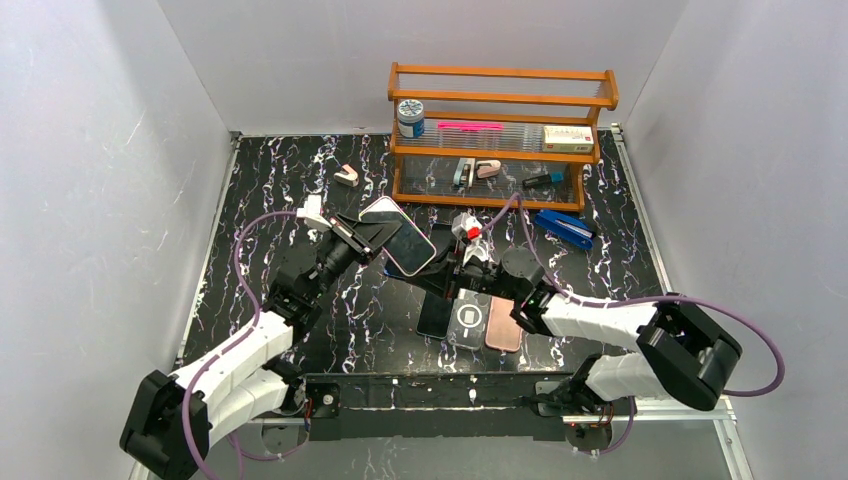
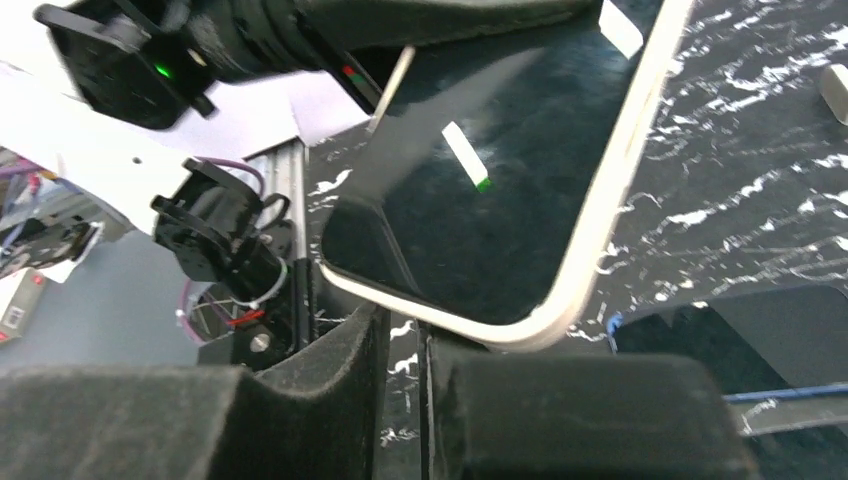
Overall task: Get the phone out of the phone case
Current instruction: Remove the phone case from the phone.
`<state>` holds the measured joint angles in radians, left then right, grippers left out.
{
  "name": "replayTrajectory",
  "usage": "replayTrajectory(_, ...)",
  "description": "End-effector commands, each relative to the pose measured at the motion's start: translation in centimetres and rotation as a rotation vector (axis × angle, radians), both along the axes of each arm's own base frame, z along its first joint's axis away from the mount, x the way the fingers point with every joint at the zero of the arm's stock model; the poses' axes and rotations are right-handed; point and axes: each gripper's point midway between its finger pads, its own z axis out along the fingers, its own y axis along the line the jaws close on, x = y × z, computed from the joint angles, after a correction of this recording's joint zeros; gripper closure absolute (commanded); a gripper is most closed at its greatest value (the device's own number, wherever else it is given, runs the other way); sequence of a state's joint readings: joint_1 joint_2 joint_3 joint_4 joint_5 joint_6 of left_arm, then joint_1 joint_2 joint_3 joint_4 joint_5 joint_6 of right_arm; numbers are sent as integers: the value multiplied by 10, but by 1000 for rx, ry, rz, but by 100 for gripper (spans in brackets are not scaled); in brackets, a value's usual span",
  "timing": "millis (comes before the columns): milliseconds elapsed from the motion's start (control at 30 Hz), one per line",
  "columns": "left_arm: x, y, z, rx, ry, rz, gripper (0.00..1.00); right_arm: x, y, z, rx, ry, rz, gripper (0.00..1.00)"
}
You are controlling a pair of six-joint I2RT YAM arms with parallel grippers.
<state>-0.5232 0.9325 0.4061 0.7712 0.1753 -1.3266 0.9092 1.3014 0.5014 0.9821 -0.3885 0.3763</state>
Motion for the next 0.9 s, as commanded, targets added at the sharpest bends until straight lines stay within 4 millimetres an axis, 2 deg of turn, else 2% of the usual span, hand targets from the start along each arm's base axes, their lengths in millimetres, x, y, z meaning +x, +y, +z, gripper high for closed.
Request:
replayTrajectory(0, -13, -11, 13, 164, -115, -95, 100, 25, -15, 12, -15, -44, -86, 76)
replayTrajectory(167, -9, -2, 11, 356, -171, -91, 100, 15, -39, -8, -42, 25, -32, 52)
replayTrajectory(300, -14, -3, 16, 414, -225, -153, 100, 7, -53, -8, -70, 1, 22, 34)
replayTrajectory(333, -16, -5, 17, 415, -235, -178, 100, 5, -55, -7, -75, -14, 36, 32)
replayTrajectory(567, -37, -23, 29, 397, -338, -367, 100, -10, -51, 3, -120, -108, 175, 31)
replayTrajectory(867, -52, -31, 39, 344, -400, -464, 100, -22, -41, 13, -100, -114, 323, 34)
